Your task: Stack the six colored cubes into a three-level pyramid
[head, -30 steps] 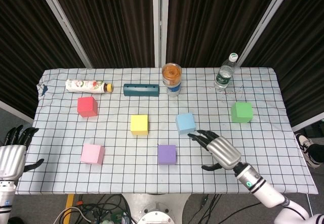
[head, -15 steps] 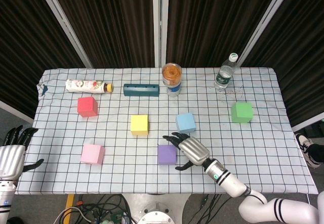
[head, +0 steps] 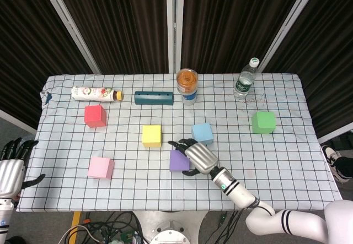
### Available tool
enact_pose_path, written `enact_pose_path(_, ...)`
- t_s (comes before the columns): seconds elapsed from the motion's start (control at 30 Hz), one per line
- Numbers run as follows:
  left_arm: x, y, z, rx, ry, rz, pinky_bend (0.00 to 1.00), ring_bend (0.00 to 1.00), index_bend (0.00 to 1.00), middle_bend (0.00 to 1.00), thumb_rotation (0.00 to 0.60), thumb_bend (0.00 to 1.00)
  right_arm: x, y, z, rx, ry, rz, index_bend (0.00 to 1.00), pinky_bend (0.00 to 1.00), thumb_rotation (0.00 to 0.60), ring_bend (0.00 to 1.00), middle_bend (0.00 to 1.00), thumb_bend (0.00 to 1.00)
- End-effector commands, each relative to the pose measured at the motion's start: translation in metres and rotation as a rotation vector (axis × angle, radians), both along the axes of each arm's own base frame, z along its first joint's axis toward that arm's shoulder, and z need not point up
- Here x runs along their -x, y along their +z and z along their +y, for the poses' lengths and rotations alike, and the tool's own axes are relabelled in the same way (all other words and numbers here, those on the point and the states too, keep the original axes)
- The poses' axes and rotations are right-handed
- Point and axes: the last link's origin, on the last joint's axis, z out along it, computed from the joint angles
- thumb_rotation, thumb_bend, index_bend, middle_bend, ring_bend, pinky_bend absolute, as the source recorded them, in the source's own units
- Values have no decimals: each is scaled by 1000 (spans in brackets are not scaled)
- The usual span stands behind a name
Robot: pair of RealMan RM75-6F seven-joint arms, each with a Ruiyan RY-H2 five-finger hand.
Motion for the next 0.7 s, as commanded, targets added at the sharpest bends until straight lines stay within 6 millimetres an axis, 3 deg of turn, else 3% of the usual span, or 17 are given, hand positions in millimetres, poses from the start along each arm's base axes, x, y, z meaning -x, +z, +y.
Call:
enact_pose_path(0.03, 0, 0, 0, 1, -2, 0, 81, 46, 152, 138, 600, 0, -10, 13, -14, 36, 6, -17, 95, 239, 600, 171, 464, 175)
enact_pose_path(0.27, 1, 0, -1, 1, 6, -5, 81, 46, 152, 138, 600, 0, -21, 28, -50, 67, -38, 14, 97, 232, 600, 171, 456, 176)
enact_pose_path(0.7, 1, -1, 2, 8, 8, 0, 81, 46, 152, 138, 600, 0, -19, 14, -81, 26, -93, 88, 92, 137, 600, 141, 429, 176)
